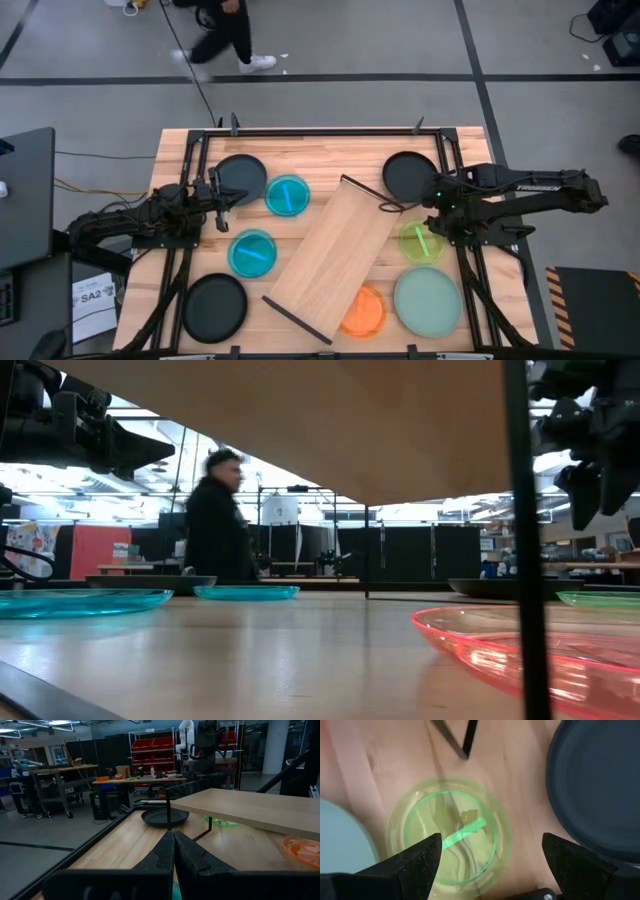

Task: Place and stack plates onto a shelf
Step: Put the top right black plate on the shelf

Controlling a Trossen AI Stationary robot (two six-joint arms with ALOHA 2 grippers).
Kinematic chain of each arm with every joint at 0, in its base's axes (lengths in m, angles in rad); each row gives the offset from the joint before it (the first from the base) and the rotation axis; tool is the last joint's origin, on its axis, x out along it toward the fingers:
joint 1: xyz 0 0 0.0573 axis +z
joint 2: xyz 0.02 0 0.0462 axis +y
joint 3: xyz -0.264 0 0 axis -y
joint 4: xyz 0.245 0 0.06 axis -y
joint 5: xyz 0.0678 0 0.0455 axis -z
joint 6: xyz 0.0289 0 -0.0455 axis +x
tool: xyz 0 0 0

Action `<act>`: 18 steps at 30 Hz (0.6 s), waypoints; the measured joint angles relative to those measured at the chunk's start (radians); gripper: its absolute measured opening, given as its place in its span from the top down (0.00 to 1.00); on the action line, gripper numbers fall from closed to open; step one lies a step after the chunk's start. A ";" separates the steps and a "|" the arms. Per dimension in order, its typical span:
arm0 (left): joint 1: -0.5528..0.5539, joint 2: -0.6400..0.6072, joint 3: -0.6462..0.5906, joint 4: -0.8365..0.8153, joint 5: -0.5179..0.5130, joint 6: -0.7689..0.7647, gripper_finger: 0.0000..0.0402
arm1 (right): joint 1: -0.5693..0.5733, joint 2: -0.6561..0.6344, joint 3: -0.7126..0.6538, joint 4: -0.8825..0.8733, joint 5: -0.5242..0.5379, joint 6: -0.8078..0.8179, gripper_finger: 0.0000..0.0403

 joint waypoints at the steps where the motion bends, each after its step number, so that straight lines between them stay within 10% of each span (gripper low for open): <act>1: 0.000 0.000 0.000 0.000 0.000 0.000 0.97 | 0.000 0.000 0.000 -0.002 0.006 0.003 0.13; 18: 0.000 0.000 0.000 0.000 0.000 0.000 0.97 | 0.000 0.184 0.000 0.023 -0.004 0.002 0.13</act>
